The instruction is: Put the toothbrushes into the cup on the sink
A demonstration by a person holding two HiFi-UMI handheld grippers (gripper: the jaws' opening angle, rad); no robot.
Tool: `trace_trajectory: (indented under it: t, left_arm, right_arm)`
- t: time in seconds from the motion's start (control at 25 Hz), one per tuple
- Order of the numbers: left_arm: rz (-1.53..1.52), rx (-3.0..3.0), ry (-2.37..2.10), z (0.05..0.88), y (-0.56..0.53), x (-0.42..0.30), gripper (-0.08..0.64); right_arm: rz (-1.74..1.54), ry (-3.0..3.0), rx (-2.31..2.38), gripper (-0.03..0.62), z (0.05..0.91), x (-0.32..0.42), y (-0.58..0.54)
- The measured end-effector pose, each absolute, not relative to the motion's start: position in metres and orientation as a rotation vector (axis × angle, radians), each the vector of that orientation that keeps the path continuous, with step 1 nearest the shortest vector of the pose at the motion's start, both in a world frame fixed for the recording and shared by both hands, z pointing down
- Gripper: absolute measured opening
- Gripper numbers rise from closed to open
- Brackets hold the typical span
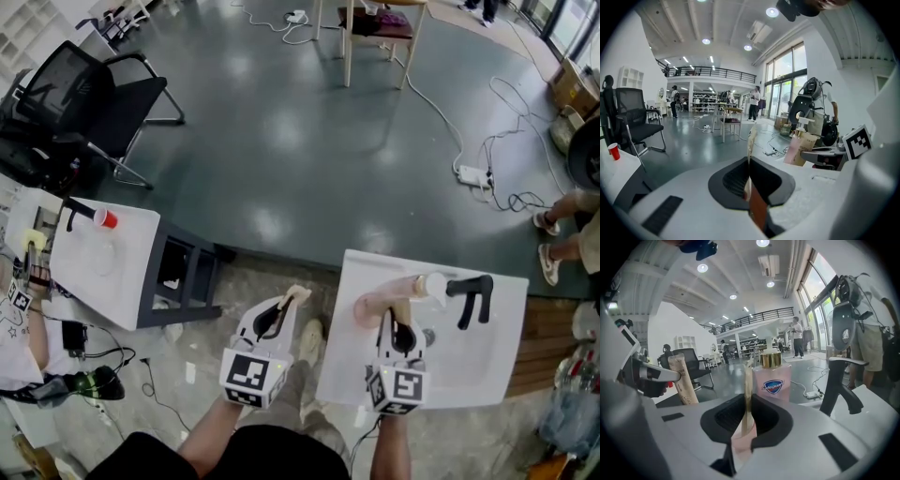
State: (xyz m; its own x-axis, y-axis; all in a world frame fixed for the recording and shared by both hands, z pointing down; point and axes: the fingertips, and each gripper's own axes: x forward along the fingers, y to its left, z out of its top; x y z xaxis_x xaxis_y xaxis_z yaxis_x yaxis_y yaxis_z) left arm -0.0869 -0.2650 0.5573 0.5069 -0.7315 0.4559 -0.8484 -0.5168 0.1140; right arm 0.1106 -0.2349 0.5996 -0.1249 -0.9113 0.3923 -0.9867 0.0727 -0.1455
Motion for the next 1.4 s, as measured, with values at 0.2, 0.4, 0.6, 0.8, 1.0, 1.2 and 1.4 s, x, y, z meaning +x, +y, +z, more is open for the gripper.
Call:
trace_trajectory:
  t: [0.2,0.4,0.6,0.8,1.0,1.2,1.4]
  left_arm:
    - [0.516,2.425,-1.315,0.563,-0.265,-0.090,0.005]
    - [0.521,2.423,-1.313,0.564,-0.266,-0.089,0.005]
    - [0.528,2.419,-1.313,0.564,-0.265,-0.088,0.005]
    - [0.531,2.417,-1.314,0.565,-0.264,-0.090,0.005]
    - [0.529,2.421,-1.315,0.562,-0.265,-0.086,0.005]
    - [0.522,2.429,-1.315,0.558,-0.264,-0.080,0.005]
    - [0.510,2.447,-1.318,0.550,-0.257,-0.075,0.005]
  right_arm:
    - [0.557,-2.141,1.936,0.043,0.603,0.110,-0.237]
    - [0.557,-2.133,1.943,0.044,0.602,0.111,-0.238]
    - [0.551,-2.146,1.948,0.100,0.599,0.112,-0.240]
    - [0.567,-2.171,1.924,0.210,0.602,0.104,-0.242]
    - [0.572,-2.175,1.917,0.216,0.600,0.105,-0.243]
    - [0.551,-2.175,1.921,0.216,0.597,0.111,-0.242]
    - [0.536,-2.183,1.923,0.216,0.588,0.114,-0.234]
